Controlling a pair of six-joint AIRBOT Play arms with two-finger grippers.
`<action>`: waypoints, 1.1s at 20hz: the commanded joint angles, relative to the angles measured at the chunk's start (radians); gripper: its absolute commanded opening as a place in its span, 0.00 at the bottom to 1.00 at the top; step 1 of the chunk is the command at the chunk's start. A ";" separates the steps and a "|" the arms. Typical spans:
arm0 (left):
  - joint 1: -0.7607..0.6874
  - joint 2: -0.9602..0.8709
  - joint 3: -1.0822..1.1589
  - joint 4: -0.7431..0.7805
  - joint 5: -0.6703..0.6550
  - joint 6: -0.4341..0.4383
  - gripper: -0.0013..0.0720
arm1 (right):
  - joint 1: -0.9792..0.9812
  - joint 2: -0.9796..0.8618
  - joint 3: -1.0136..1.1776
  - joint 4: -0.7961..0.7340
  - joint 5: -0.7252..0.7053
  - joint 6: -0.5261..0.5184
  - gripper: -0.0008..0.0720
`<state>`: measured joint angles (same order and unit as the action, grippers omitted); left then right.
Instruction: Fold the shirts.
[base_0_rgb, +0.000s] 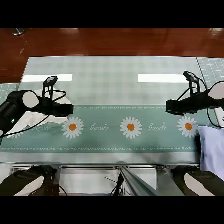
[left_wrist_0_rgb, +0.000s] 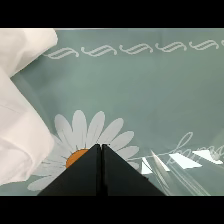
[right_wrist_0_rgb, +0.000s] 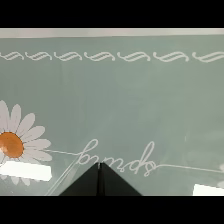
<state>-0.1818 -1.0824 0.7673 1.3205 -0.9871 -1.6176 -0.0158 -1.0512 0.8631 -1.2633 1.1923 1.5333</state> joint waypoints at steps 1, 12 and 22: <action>0.001 -0.001 0.000 0.000 0.000 0.000 0.05 | 0.000 0.000 0.000 0.000 0.000 0.000 0.04; 0.001 -0.001 0.000 0.000 0.000 0.000 0.05 | 0.000 0.000 0.000 0.000 -0.009 0.000 0.04; 0.001 -0.002 0.001 -0.030 0.141 -0.003 0.06 | 0.000 0.000 -0.001 -0.029 -0.143 0.026 0.83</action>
<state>-0.1818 -1.0832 0.7673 1.2942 -0.9146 -1.6196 -0.0158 -1.0512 0.8623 -1.2461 1.0870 1.5433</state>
